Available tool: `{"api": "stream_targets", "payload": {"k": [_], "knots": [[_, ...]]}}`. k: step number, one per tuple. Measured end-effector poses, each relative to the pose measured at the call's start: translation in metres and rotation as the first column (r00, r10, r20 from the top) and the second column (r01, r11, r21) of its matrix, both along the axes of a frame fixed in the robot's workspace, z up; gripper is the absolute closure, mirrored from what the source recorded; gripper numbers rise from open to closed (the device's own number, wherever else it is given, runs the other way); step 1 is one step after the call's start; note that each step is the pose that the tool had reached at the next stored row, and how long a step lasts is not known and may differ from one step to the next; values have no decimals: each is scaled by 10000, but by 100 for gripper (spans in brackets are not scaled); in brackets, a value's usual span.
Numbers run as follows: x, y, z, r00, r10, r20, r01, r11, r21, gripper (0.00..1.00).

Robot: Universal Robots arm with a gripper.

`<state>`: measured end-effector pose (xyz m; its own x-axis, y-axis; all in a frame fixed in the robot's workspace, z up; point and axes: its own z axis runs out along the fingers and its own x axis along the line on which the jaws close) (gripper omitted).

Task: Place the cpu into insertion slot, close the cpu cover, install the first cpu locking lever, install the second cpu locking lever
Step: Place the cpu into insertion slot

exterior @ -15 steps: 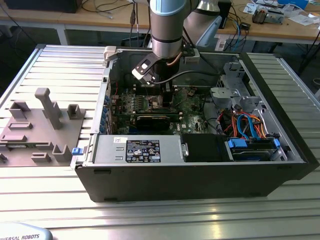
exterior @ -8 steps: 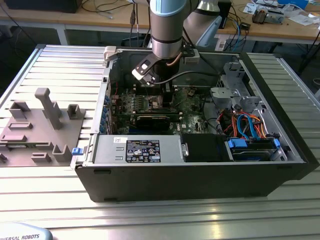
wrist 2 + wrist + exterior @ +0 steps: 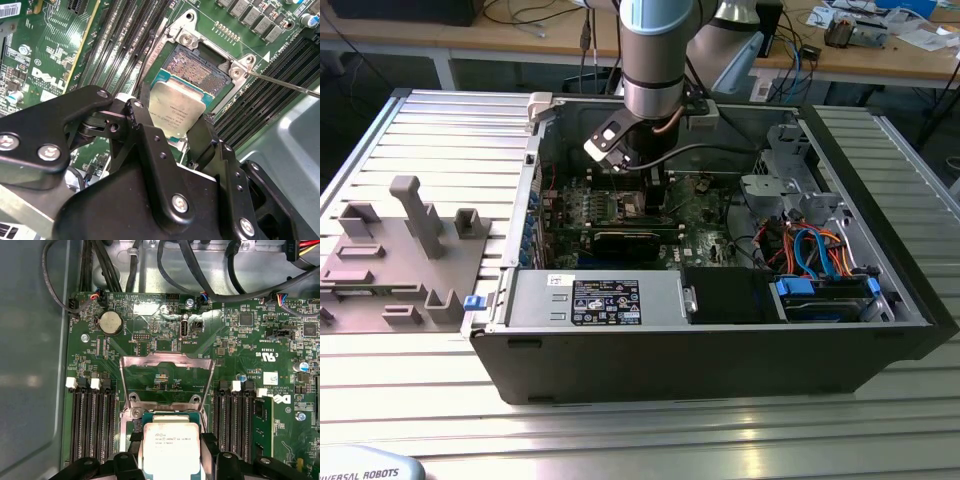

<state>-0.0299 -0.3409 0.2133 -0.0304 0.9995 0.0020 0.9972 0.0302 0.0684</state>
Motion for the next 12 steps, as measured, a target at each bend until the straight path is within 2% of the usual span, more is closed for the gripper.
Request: {"api": "stream_targets", "payload": {"k": [12], "knots": [[0, 0, -33, 10000, 0, 0, 0, 10000, 0, 46]]}}
